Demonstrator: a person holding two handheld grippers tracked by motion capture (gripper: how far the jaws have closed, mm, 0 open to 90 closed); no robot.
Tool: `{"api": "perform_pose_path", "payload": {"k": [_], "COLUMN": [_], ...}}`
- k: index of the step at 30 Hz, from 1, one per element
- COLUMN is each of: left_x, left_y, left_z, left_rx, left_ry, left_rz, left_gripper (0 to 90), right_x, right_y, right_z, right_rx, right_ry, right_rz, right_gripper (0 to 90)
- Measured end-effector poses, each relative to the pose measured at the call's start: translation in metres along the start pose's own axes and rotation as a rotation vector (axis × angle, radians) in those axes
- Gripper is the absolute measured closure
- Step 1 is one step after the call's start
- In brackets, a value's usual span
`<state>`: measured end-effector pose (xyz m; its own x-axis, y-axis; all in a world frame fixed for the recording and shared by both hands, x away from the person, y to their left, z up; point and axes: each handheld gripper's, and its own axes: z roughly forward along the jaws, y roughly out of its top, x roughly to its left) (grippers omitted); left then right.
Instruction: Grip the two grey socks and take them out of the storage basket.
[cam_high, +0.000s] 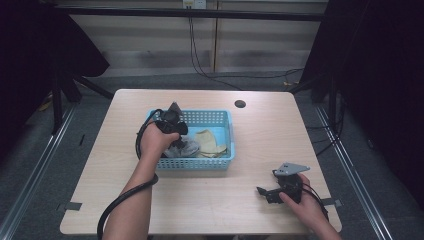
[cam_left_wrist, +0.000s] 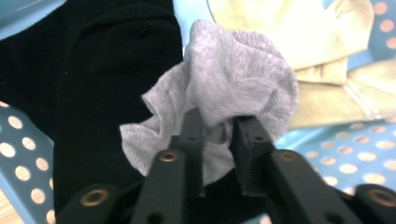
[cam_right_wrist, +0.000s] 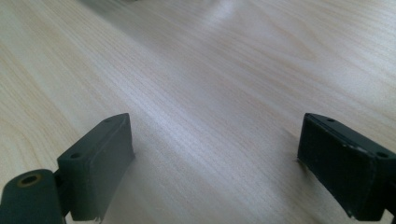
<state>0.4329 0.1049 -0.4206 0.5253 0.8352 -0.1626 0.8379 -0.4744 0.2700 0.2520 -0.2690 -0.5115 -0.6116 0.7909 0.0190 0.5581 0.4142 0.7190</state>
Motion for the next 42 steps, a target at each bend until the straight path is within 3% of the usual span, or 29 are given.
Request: {"api": "perform_pose_path", "payload": {"k": [7,11,15,21,32,42], "left_x": [-0.002,0.001,0.005,0.010,-0.003,-0.005], "left_y": [0.001,-0.001,-0.001,0.000,0.017,0.023], "left_z": [0.001,0.004,-0.001,-0.016,-0.050,-0.083], "left_rx": [0.021,0.050,0.049,0.035,0.065,0.036], "left_ry": [-0.019,-0.016,-0.014,-0.023,-0.018,-0.024], "left_rz": [0.008,-0.012,0.003,0.013,0.043,0.038], "left_gripper": [83.4,85.6,86.9,87.2,87.3,87.4], "right_x": [0.000,0.000,0.000,0.000,0.000,0.000], "right_y": [0.000,0.000,0.000,0.000,0.000,0.000], "right_z": [0.000,0.000,0.000,0.000,0.000,0.000], "right_rx": [0.000,0.000,0.000,0.000,0.001,0.002], "right_ry": [0.000,0.000,0.000,0.001,0.000,0.001], "right_rz": [0.002,0.002,0.002,0.000,-0.001,-0.001], "right_gripper": [9.7,9.7,9.7,9.7,9.7,9.8]}}
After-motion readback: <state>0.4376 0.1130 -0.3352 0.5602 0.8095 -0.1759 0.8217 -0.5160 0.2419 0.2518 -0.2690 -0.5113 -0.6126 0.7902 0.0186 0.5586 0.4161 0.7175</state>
